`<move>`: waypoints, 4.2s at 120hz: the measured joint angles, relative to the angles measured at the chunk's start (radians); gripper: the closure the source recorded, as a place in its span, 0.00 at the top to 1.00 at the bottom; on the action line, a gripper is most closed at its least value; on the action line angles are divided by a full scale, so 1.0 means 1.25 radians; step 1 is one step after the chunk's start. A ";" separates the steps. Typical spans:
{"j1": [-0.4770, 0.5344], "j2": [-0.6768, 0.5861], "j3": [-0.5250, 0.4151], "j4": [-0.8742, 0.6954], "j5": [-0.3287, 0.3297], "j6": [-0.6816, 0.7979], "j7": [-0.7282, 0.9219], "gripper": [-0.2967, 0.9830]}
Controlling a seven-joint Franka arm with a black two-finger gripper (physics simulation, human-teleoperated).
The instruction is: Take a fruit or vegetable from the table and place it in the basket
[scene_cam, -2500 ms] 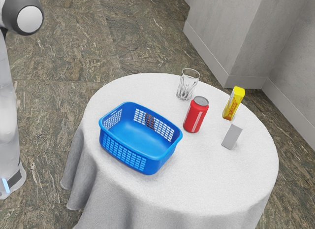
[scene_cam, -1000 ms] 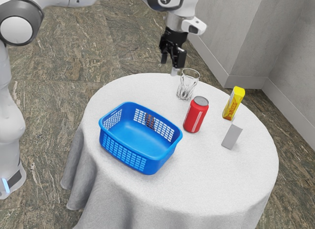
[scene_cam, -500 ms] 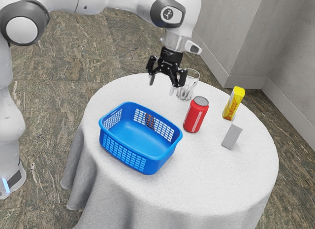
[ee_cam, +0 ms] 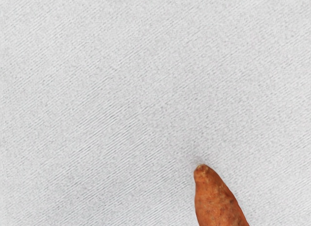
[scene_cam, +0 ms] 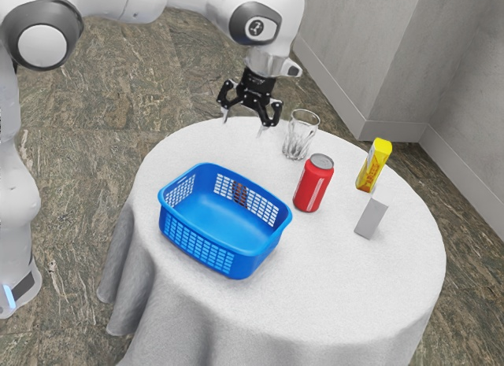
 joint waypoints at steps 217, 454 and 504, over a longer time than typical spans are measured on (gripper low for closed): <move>-0.229 0.111 0.094 -0.012 0.000 0.007 -0.143 0.75; -0.213 0.090 0.088 -0.095 -0.011 0.162 -0.146 0.39; -0.211 0.041 0.085 0.005 0.018 0.095 -0.148 0.39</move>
